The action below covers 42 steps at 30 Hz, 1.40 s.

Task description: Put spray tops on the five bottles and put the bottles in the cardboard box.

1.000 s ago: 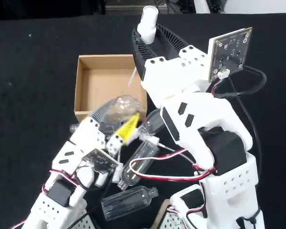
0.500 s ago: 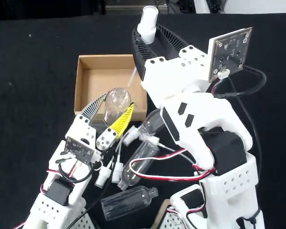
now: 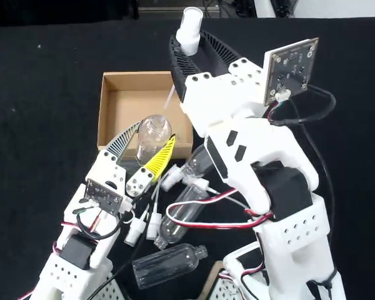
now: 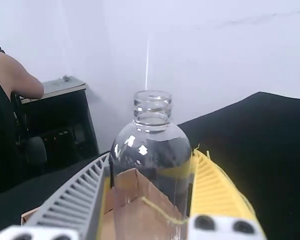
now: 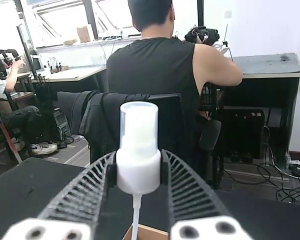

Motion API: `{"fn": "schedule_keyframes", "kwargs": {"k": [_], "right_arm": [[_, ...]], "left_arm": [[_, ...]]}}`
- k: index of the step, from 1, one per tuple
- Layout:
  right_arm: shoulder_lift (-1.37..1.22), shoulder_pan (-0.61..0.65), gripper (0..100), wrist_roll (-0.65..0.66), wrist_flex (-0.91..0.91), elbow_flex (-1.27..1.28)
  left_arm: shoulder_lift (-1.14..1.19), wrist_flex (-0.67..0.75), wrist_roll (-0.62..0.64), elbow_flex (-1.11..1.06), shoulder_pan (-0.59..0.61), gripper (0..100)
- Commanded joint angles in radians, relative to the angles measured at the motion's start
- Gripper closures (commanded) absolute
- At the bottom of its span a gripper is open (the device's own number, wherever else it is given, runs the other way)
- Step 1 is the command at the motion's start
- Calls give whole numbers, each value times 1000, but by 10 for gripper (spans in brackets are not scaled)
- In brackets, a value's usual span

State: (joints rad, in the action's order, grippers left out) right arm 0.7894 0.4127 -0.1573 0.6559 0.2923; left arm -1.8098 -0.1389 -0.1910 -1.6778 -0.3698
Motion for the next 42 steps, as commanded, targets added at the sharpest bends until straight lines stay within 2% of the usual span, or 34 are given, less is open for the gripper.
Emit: {"fn": "schedule_keyframes", "kwargs": {"k": [1, 12, 18, 20, 24, 36, 42], "right_arm": [[28, 17, 973, -2, -29, -12], [137, 21, 973, -2, 17, 7], [140, 123, 973, 8, 25, 31], [136, 135, 973, 58, 32, 42], [136, 135, 973, 121, 23, 90], [139, 137, 973, 123, 25, 96], [142, 135, 972, 126, 110, 139]], "left_arm": [[8, 14, 12, -22, 8, 970], [8, 14, 12, -22, 8, 970], [8, 14, 12, -22, 8, 970], [8, 14, 12, -22, 8, 970], [8, 14, 12, -22, 8, 970], [8, 14, 12, -22, 8, 970], [8, 14, 12, -22, 8, 970]]}}
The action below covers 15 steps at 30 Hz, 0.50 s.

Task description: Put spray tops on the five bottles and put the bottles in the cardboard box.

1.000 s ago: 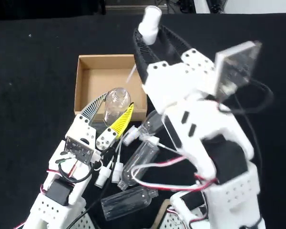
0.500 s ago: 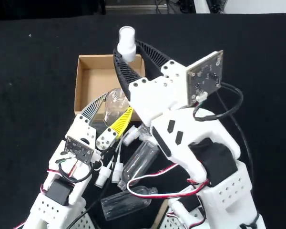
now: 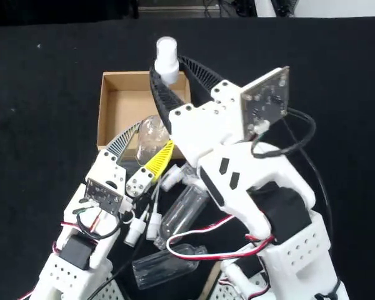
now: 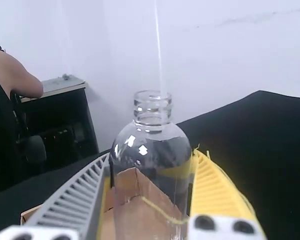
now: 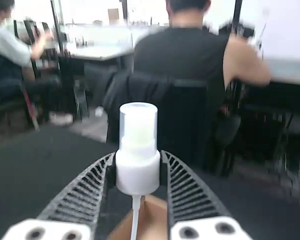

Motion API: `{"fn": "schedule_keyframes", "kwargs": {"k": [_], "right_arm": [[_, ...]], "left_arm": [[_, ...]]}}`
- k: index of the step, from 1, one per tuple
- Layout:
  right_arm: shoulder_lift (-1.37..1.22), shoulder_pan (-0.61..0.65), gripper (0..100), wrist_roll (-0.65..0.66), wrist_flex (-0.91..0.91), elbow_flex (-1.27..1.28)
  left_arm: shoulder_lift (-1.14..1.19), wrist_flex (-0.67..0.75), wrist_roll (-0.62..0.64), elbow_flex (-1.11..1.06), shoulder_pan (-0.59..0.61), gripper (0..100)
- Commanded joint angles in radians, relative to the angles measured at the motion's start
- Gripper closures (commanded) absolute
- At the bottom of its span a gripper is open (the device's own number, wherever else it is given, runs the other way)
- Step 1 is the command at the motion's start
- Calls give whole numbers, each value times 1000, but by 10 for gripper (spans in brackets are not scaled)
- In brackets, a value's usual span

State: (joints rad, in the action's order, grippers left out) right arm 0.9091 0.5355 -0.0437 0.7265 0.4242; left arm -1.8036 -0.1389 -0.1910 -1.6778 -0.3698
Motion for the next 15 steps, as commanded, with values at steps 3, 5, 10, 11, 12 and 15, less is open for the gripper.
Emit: {"fn": "schedule_keyframes", "kwargs": {"k": [3, 5, 10, 11, 12, 15], "right_arm": [[24, 14, 937, 12, 66, 13], [22, 15, 869, 12, 106, 8], [24, 15, 794, 14, 239, -53], [24, 15, 794, 14, 270, -82], [24, 15, 794, 14, 299, -114], [24, 15, 794, 14, 377, -216]], "left_arm": [[2, 14, 12, -22, 8, 970], [2, 14, 12, -22, 7, 970], [2, 14, 12, -22, 2, 970], [2, 14, 14, -22, 2, 970], [2, 14, 14, -22, 2, 970], [2, 14, 14, -22, 2, 970]]}}
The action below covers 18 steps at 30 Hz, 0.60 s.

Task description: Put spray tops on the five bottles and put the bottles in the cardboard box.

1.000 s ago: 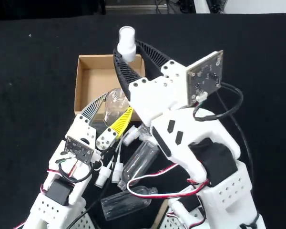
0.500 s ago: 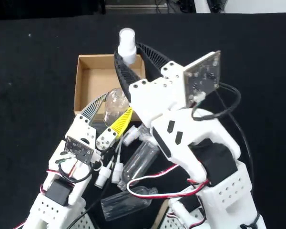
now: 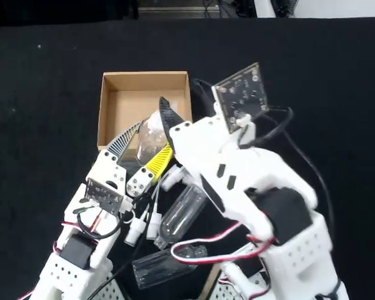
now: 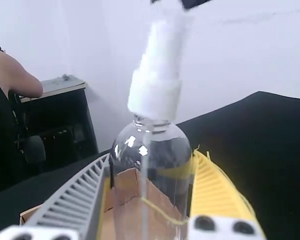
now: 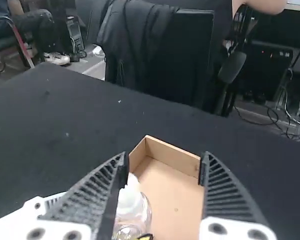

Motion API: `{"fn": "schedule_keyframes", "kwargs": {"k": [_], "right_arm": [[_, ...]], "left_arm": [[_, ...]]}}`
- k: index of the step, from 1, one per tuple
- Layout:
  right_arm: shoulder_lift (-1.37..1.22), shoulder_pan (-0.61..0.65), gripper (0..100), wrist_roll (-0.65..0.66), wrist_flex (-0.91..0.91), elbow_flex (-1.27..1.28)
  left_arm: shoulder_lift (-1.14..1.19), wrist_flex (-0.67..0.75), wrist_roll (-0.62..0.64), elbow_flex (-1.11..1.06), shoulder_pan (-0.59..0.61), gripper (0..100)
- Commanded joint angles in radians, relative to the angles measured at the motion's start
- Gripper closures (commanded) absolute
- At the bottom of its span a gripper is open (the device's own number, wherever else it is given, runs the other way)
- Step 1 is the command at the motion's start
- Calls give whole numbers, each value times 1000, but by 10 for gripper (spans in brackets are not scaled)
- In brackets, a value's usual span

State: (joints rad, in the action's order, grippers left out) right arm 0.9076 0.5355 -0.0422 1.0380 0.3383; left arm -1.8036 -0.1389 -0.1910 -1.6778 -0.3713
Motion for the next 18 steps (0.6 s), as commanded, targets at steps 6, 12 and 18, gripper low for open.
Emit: {"fn": "schedule_keyframes", "kwargs": {"k": [6, 12, 18], "right_arm": [[24, -92, 794, 121, 224, -239], [18, -454, 794, 130, 218, -35], [24, -624, 794, 129, -112, 430]], "left_arm": [[2, 14, 14, -22, 5, 970], [2, 14, 14, -22, 7, 970], [2, 14, 14, -22, 7, 970]]}}
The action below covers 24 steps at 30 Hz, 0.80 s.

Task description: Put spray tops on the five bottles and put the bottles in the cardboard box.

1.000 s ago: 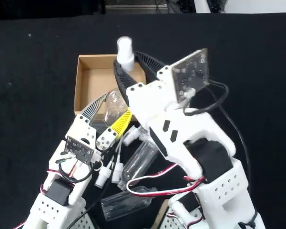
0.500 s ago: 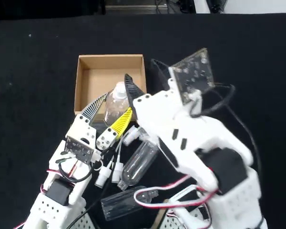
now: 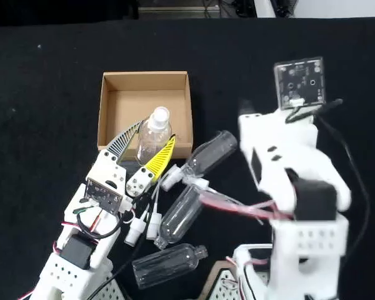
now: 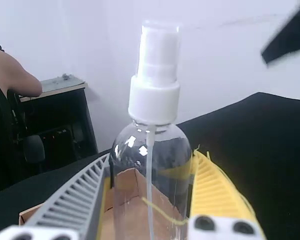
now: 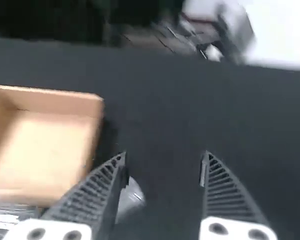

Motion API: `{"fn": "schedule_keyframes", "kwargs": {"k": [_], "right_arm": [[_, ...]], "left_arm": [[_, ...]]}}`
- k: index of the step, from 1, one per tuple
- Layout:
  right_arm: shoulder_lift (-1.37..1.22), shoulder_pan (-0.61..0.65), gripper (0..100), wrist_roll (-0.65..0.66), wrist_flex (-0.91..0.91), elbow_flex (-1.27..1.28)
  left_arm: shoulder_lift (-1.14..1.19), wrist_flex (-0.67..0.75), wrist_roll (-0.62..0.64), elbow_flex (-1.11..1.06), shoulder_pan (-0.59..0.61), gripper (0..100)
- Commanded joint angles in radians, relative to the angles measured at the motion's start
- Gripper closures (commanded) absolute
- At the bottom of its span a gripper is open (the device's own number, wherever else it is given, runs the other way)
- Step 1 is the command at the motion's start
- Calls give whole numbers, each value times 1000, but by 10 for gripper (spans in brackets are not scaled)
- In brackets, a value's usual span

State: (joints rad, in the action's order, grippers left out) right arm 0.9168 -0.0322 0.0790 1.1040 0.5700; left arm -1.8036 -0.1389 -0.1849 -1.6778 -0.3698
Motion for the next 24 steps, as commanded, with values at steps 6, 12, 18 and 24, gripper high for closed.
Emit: {"fn": "schedule_keyframes", "kwargs": {"k": [6, 12, 18, 24], "right_arm": [[15, -80, 794, -43, -522, 542], [8, -81, 794, -54, -615, 664], [8, -81, 794, -51, -872, 812], [8, -81, 794, -48, -902, 835]], "left_arm": [[2, 14, 3, -22, 2, 969], [0, 3, 5, -22, 7, 970], [-6, -35, 8, -22, 10, 970], [2, 193, 12, -18, 156, 970]]}}
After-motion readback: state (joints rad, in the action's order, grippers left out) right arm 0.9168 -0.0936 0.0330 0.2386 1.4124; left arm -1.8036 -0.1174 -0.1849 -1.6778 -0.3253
